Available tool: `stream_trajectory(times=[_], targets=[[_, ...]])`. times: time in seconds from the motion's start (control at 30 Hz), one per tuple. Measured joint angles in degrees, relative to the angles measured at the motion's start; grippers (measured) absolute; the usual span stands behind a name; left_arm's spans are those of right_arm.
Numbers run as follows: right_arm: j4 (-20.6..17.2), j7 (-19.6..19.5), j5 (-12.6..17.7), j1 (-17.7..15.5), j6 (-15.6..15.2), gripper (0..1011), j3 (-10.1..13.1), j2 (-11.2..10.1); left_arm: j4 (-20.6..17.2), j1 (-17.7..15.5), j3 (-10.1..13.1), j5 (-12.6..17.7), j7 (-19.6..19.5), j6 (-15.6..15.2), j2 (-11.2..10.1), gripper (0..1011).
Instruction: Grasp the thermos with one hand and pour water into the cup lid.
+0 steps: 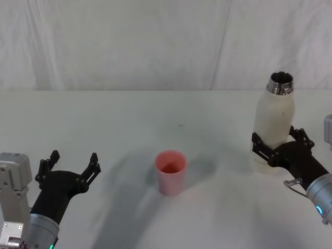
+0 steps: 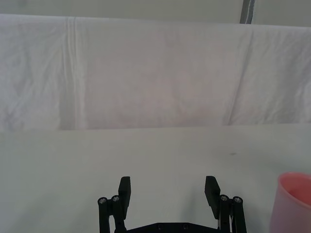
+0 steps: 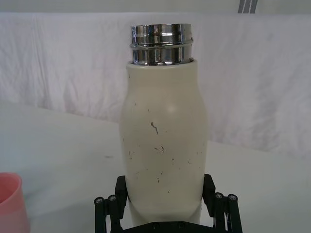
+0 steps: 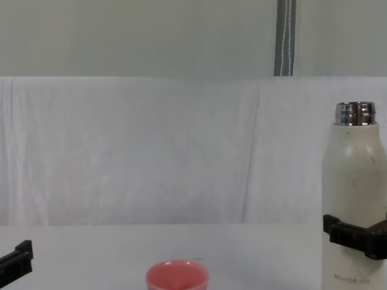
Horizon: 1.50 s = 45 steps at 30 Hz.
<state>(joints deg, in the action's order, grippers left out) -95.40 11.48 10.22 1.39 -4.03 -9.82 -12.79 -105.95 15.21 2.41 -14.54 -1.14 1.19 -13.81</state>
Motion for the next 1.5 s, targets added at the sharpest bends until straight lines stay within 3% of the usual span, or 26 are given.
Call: stream_trajectory(times=[0.93, 1.5], targets=[[0.6, -0.1, 0.1, 0.3, -0.1, 953, -0.1, 0.2, 0.0, 0.0, 0.0, 0.0, 0.0, 0.0, 0.0, 1001], [3.1, 0.3, 0.5, 1.8, 0.8, 953, -0.5, 1.0, 0.0, 0.0, 0.0, 0.0, 0.0, 0.0, 0.0, 1001]])
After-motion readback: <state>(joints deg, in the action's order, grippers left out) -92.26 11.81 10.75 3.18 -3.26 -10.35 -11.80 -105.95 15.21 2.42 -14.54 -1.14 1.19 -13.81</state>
